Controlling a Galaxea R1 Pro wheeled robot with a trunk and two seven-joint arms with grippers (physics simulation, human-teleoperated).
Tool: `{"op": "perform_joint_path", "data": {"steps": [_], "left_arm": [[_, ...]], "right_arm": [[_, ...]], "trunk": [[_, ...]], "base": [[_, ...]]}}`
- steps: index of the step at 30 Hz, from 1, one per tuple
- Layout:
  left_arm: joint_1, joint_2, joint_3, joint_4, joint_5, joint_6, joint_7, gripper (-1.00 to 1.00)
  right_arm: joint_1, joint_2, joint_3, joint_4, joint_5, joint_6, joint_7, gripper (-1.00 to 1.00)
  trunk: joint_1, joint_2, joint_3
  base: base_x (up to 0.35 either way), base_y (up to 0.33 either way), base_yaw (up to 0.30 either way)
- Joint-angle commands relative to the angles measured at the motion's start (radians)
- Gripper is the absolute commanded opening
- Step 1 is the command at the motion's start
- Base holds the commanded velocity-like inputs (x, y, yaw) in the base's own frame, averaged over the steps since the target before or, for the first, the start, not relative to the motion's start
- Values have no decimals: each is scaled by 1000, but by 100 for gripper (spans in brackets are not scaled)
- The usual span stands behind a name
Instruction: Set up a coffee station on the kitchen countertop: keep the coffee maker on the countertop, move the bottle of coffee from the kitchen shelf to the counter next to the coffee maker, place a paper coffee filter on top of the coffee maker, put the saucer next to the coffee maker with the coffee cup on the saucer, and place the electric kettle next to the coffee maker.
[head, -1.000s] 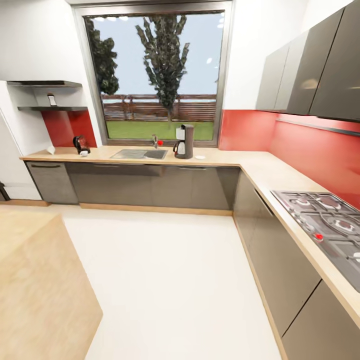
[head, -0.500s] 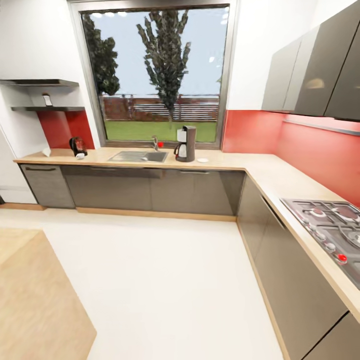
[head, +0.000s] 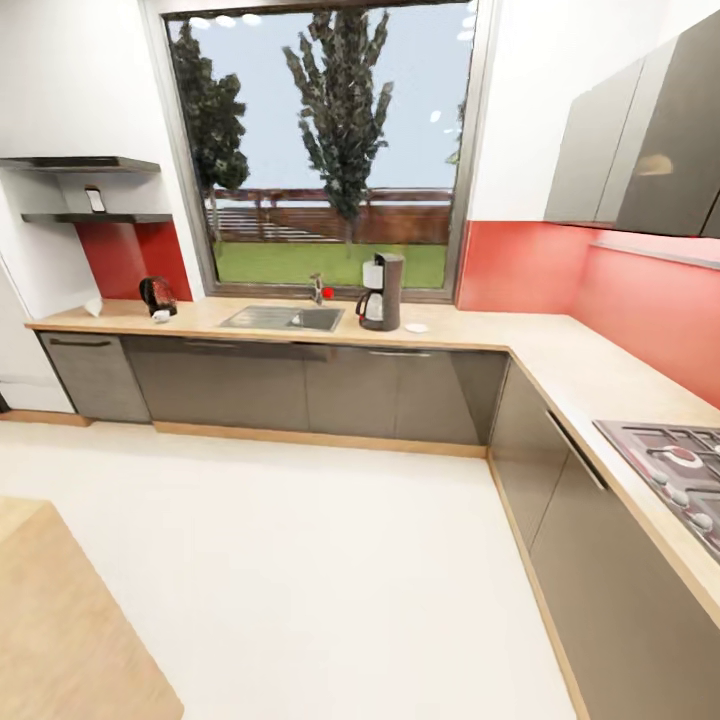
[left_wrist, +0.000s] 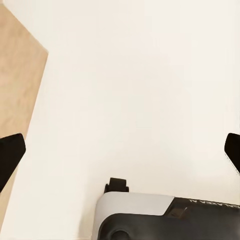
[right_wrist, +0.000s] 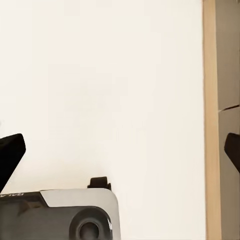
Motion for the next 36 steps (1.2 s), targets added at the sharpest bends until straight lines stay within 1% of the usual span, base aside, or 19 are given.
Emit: {"op": "perform_joint_path", "data": {"steps": [1,36], "left_arm": [[-1,0,0,1,9,-3,-1,100],[-1,0,0,1,9,-3,0,100]], "right_arm": [[0,0,1,0,-8,-3,0,100],[0,0,2,0,-7,-4,1,100]], "trunk": [[1,-2,-2],[1,-2,-2]], "base": [[338,0,1],[338,0,0]]}}
